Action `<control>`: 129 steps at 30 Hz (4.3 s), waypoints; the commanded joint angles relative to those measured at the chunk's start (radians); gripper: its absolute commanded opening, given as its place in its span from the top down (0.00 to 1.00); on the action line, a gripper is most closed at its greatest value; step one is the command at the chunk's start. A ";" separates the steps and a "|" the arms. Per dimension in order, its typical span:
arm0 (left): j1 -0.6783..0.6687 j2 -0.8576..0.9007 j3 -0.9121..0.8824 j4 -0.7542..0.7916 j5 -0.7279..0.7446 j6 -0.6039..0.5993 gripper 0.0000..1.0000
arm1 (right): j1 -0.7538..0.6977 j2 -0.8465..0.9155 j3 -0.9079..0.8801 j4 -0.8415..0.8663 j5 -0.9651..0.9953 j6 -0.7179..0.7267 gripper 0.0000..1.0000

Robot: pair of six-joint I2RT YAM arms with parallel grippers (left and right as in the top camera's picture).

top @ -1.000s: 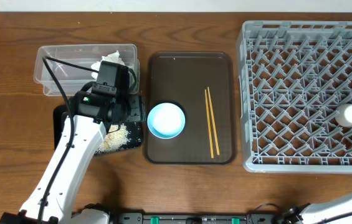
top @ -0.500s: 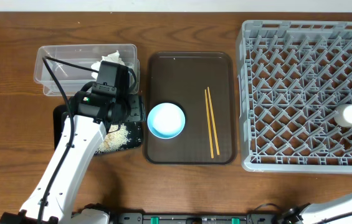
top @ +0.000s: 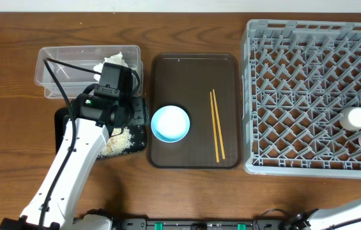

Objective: Sort waste into correct bins and load items into the dishwasher rack

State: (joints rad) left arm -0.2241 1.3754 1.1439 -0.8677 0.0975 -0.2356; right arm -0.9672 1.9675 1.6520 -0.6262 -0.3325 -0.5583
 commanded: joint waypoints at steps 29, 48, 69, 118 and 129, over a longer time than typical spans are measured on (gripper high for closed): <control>0.005 -0.003 0.006 -0.007 -0.012 -0.010 0.33 | -0.021 0.097 -0.023 -0.025 -0.122 -0.094 0.99; 0.005 -0.003 0.006 -0.007 -0.004 -0.009 0.33 | -0.021 0.001 -0.015 0.091 -0.245 0.008 0.99; 0.005 -0.003 0.006 -0.006 -0.005 -0.010 0.33 | 0.187 -0.114 -0.015 -0.121 -0.467 0.011 0.99; 0.005 -0.003 0.006 0.016 -0.005 -0.010 0.33 | 0.228 -0.078 -0.017 -0.151 0.449 0.663 0.47; 0.005 -0.003 0.006 0.016 -0.005 -0.010 0.33 | 0.222 -0.005 -0.017 -0.154 0.375 0.677 0.48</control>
State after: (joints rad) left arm -0.2241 1.3754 1.1439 -0.8520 0.0978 -0.2386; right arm -0.7345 1.9358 1.6295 -0.7803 0.0875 0.1009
